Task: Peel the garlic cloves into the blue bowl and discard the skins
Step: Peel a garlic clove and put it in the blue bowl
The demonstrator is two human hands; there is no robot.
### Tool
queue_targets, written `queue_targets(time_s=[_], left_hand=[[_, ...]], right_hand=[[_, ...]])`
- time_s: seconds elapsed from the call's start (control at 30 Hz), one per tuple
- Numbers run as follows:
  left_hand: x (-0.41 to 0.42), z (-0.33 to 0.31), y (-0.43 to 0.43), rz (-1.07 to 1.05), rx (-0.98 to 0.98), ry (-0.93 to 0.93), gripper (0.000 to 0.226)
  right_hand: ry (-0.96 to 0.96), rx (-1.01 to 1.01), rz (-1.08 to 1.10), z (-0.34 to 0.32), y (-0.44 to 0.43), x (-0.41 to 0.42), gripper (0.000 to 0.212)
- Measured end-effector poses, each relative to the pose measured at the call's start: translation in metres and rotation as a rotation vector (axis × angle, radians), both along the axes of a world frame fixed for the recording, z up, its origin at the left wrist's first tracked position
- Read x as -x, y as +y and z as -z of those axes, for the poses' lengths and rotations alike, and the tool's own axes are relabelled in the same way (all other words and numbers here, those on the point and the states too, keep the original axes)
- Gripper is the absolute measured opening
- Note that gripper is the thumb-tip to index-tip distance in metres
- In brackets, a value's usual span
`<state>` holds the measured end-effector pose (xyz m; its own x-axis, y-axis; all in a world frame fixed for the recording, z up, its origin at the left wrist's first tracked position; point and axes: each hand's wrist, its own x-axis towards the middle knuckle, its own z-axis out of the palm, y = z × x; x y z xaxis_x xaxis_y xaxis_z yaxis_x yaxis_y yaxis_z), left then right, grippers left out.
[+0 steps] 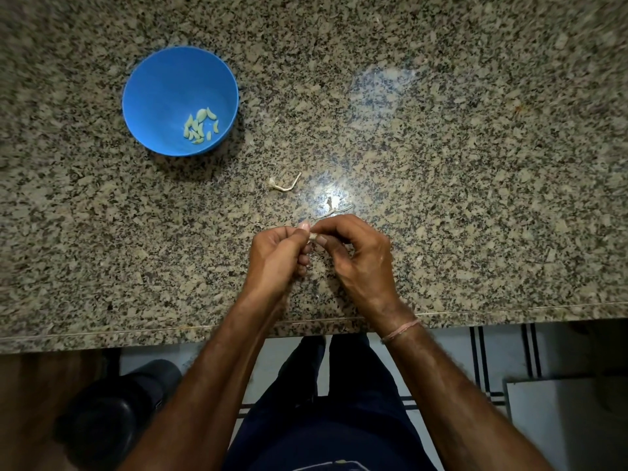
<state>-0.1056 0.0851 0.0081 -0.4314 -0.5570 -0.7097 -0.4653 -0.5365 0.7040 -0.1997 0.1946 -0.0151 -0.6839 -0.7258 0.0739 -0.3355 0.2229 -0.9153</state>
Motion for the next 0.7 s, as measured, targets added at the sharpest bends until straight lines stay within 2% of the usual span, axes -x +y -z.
queue_targets(time_s=[0.23, 0.5, 0.6, 0.7], left_hand=[[0.001, 0.004, -0.010, -0.038, -0.137, -0.031, 0.018], [0.001, 0.007, -0.009, -0.040, -0.095, -0.020, 0.022], [0.001, 0.009, -0.008, -0.033, -0.051, -0.036, 0.022], [0.001, 0.012, -0.007, -0.036, 0.011, -0.053, 0.024]], right_hand=[[0.254, -0.044, -0.081, 0.007, -0.002, 0.003, 0.008], [0.438, -0.096, -0.035, 0.014, -0.004, -0.002, 0.002], [0.460, -0.174, -0.023, 0.020, -0.008, -0.004, 0.009], [0.366, -0.191, -0.021, 0.025, -0.009, -0.005, 0.009]])
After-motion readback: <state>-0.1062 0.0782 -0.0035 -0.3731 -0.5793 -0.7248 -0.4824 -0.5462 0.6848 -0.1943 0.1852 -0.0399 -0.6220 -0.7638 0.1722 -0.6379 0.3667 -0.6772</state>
